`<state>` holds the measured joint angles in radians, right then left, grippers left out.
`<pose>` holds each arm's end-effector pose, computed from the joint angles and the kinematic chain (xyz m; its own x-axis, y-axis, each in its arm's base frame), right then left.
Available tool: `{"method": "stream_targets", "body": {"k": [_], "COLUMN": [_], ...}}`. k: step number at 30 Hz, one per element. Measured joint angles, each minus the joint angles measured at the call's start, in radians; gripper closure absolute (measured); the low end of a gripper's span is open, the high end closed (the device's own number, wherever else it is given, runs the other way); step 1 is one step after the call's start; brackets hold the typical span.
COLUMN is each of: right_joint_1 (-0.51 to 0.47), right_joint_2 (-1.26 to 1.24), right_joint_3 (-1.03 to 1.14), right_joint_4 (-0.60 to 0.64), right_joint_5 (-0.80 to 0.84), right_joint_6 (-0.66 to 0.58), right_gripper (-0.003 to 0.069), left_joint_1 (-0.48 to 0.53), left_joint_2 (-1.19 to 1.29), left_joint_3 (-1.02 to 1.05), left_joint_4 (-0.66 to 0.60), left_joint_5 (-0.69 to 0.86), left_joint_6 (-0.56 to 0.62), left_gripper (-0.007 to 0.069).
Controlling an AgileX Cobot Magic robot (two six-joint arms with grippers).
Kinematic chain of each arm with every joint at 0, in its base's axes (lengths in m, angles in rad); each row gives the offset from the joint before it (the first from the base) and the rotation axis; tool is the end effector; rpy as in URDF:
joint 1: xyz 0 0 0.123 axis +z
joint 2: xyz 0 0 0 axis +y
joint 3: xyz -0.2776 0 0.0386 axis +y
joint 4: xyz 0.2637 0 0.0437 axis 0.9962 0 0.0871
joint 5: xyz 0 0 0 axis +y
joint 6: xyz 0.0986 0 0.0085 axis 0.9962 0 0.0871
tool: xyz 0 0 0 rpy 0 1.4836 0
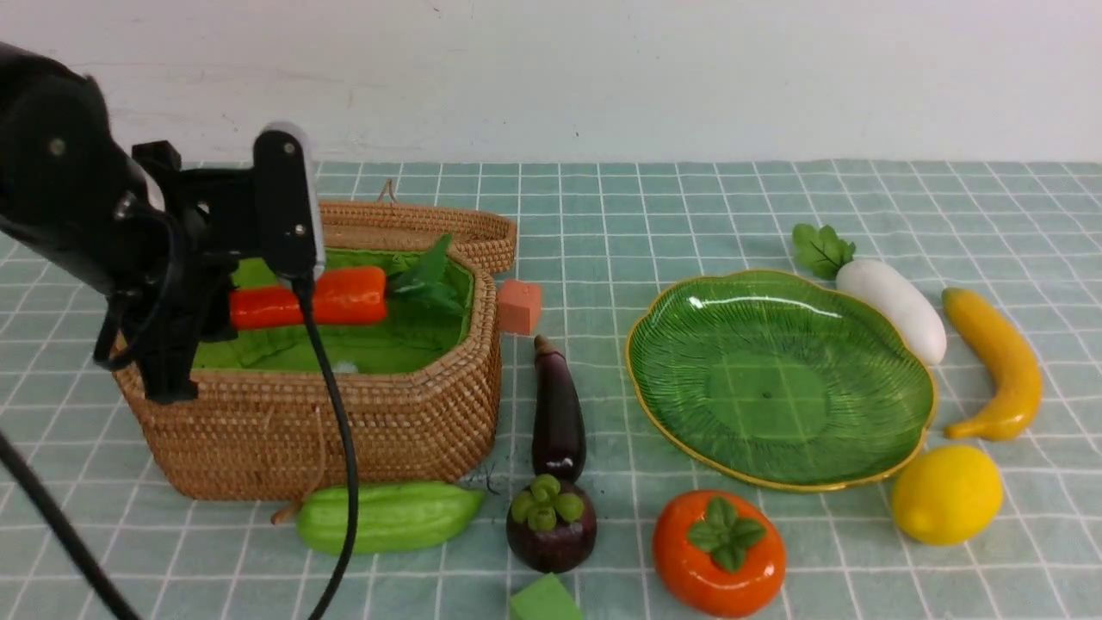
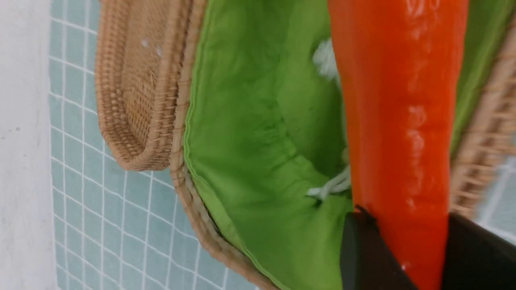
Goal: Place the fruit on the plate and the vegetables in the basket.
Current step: Use the left arm to grab a carrot and put it into the left basket, then take a chayote with your left arm and place it on the basket on the left.
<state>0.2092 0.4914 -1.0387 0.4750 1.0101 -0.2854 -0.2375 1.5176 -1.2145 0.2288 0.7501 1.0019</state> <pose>0.0531 0.0505 0.4336 -0.2989 -0.0808 -0.9509 -0.5565 0.8242 0.1049 0.3390 -0.0663 0.2855 -0.1747 0.9785 -0.1096 0.7862 0.2057 0.5827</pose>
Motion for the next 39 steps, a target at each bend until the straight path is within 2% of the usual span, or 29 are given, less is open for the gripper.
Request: {"method": "stream_targets", "body": {"k": [4, 11, 13, 14, 16, 18, 21, 23, 25, 27, 29, 30, 31, 34, 39], "right_joint_1": [0.000, 0.000, 0.000, 0.000, 0.000, 0.000, 0.000, 0.000, 0.000, 0.000, 0.000, 0.000, 0.000, 0.000, 0.000], "right_joint_2": [0.000, 0.000, 0.000, 0.000, 0.000, 0.000, -0.001, -0.008, -0.023, -0.044, -0.063, -0.071, -0.071, -0.073, -0.073], "right_joint_3": [0.000, 0.000, 0.000, 0.000, 0.000, 0.000, 0.000, 0.000, 0.000, 0.000, -0.001, -0.002, -0.002, -0.003, -0.003], "right_joint_4": [0.000, -0.001, -0.001, -0.001, -0.001, -0.001, -0.001, -0.001, -0.001, -0.001, 0.006, 0.015, 0.015, 0.039, 0.063], "right_joint_5": [0.001, 0.001, 0.001, 0.001, 0.001, 0.005, 0.063, 0.107, 0.145, 0.163, 0.165, 0.167, 0.167, 0.167, 0.167], "right_joint_6": [0.000, 0.000, 0.000, 0.000, 0.000, 0.000, 0.004, 0.004, 0.003, -0.008, -0.026, -0.042, -0.043, -0.068, -0.075], "right_gripper": [0.0550, 0.0550, 0.0550, 0.0550, 0.0550, 0.0550, 0.0550, 0.0550, 0.0554, 0.0561, 0.0570, 0.0576, 0.0577, 0.0580, 0.0580], "left_joint_1": [0.000, 0.000, 0.000, -0.010, -0.044, -0.073, -0.223, -0.310, -0.380, -0.423, -0.434, -0.435, -0.435, -0.435, -0.435], "left_joint_2": [0.054, 0.019, -0.003, -0.035, -0.074, -0.092, -0.139, -0.140, -0.126, -0.099, -0.068, -0.034, -0.030, 0.036, 0.114], "left_joint_3": [0.000, -0.001, -0.001, -0.001, -0.001, 0.000, 0.050, 0.100, 0.156, 0.189, 0.202, 0.205, 0.205, 0.207, 0.208], "left_joint_4": [0.030, 0.026, -0.018, -0.094, -0.177, -0.211, -0.252, -0.253, -0.250, -0.241, -0.229, -0.204, -0.204, -0.129, 0.023], "left_joint_5": [-0.070, -0.057, -0.032, 0.004, 0.054, 0.084, 0.174, 0.212, 0.221, 0.208, 0.183, 0.145, 0.145, 0.060, -0.051], "left_joint_6": [-0.077, -0.229, -0.288, -0.381, -0.485, -0.526, -0.533, -0.463, -0.417, -0.397, -0.394, -0.397, -0.397, -0.439, -0.582], "left_gripper": [0.0375, 0.0012, -0.0021, -0.0024, 0.0028, 0.0080, 0.0337, 0.0475, 0.0573, 0.0617, 0.0613, 0.0570, 0.0563, 0.0398, 0.0101]}}
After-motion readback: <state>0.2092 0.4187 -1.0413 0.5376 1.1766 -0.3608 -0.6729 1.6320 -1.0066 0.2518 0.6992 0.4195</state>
